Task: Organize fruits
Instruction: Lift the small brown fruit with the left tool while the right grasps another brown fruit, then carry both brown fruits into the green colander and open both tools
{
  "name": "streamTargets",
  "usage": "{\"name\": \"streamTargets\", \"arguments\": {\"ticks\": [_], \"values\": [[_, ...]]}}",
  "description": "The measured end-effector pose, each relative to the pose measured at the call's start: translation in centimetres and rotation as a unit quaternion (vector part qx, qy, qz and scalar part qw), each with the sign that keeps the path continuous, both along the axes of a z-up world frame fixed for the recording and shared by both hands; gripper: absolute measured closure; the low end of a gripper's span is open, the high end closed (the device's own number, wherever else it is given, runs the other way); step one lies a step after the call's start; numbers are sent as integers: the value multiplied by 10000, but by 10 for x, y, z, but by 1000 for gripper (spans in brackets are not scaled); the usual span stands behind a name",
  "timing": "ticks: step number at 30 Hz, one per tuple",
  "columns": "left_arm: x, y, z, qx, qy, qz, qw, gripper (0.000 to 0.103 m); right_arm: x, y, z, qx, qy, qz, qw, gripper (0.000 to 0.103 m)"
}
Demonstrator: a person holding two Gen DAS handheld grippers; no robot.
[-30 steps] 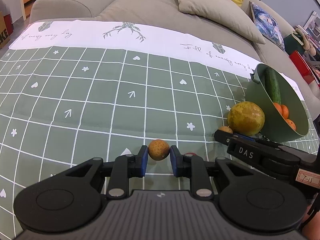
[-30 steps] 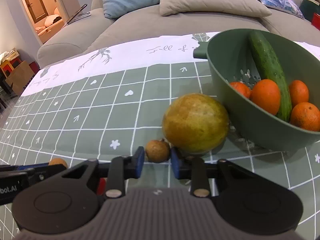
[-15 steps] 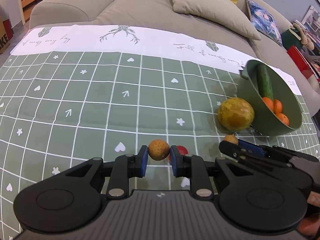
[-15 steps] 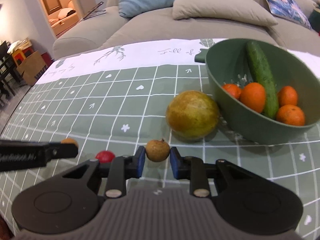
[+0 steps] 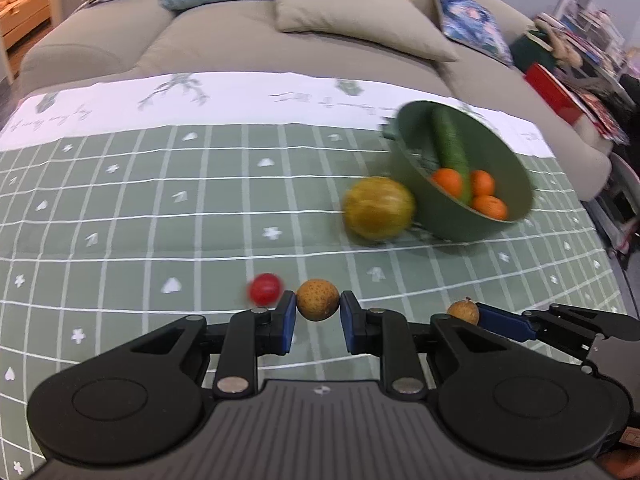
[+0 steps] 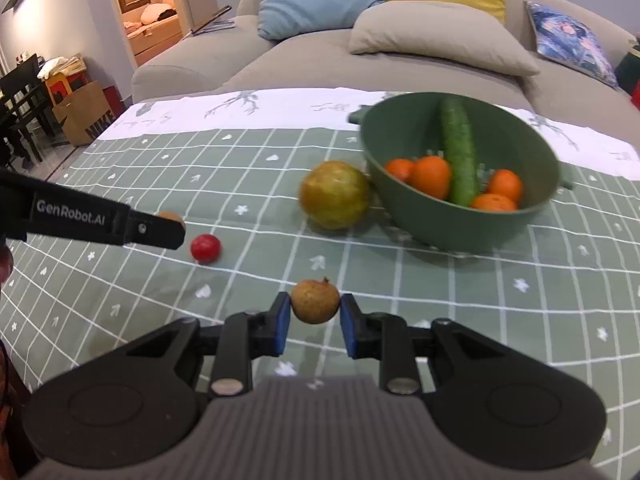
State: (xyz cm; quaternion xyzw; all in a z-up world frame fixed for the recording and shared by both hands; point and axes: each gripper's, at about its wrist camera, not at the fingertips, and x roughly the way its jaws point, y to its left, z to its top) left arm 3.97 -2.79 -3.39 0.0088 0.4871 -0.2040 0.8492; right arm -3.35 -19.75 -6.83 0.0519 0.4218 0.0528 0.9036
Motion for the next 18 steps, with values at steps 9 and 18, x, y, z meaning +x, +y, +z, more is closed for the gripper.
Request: {"name": "streamTargets", "arguments": {"ticks": [9,18], "values": [[8,-57,19,-286,-14,-653,9975,77,-11,-49,20,-126,-176,-245,9995,80],[52,-113,30,-200,-118,-1072,9940,77,25,-97,47,-399,-349,-132,9985,80]]}}
